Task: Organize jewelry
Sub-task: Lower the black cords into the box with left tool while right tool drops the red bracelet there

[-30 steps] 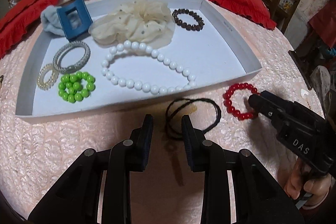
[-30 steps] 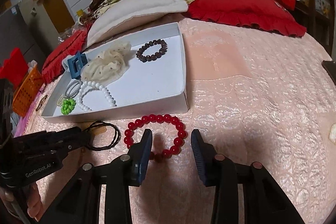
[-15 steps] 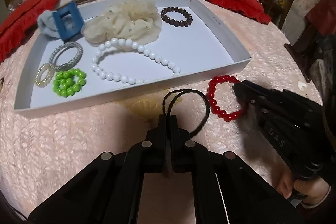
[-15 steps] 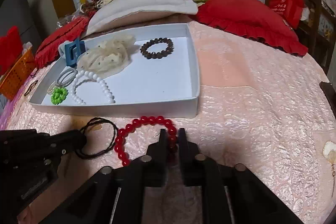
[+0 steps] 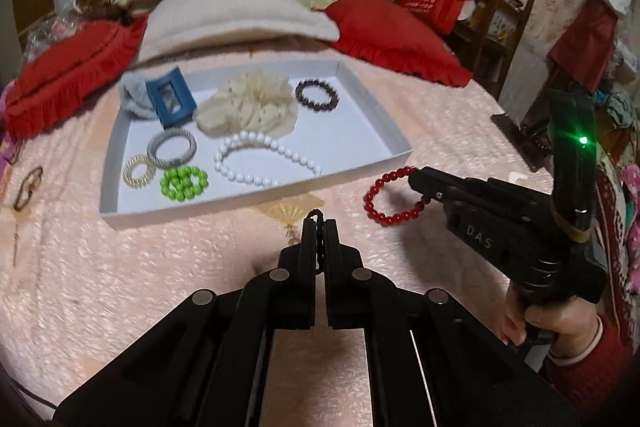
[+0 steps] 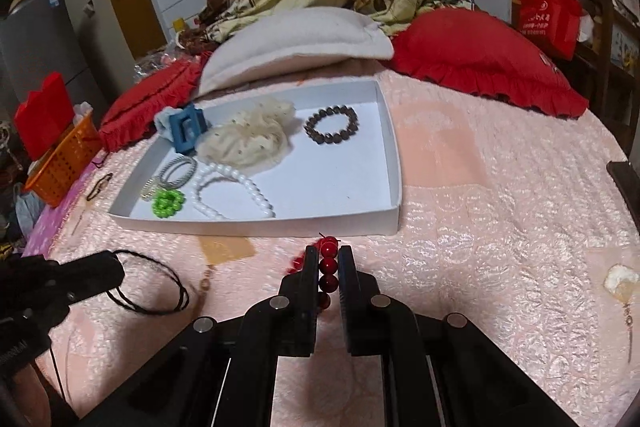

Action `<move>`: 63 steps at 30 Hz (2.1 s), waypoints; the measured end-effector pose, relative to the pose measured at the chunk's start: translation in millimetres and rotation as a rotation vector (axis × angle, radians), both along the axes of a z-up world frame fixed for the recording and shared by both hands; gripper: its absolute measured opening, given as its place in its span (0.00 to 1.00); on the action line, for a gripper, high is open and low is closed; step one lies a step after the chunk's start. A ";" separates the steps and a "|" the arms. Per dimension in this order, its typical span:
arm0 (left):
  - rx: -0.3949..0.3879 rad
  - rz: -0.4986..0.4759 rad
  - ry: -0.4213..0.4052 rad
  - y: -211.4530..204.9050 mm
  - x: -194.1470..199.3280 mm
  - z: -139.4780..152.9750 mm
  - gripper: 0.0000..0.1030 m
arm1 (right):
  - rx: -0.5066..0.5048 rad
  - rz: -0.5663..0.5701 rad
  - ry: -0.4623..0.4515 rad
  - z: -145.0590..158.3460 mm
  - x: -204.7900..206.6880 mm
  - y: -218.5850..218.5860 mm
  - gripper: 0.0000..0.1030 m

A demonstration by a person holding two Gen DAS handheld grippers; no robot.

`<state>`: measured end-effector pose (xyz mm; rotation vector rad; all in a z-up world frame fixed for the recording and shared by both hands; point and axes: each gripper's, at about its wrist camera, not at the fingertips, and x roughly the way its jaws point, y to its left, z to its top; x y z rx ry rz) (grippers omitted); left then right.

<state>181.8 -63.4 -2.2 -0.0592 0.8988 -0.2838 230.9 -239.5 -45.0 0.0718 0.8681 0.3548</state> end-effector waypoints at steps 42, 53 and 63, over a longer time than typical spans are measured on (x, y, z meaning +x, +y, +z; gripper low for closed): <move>-0.130 -0.024 0.214 -17.8 150.9 -27.0 0.27 | 0.122 -0.055 0.127 -19.0 91.2 -3.4 0.26; -0.030 0.108 0.087 59.7 87.1 -3.0 0.34 | 0.095 -0.131 0.030 5.5 66.1 -26.0 0.31; 0.013 0.356 0.176 160.8 74.3 -58.5 0.34 | 0.027 -0.176 0.132 -25.3 81.3 -29.7 0.28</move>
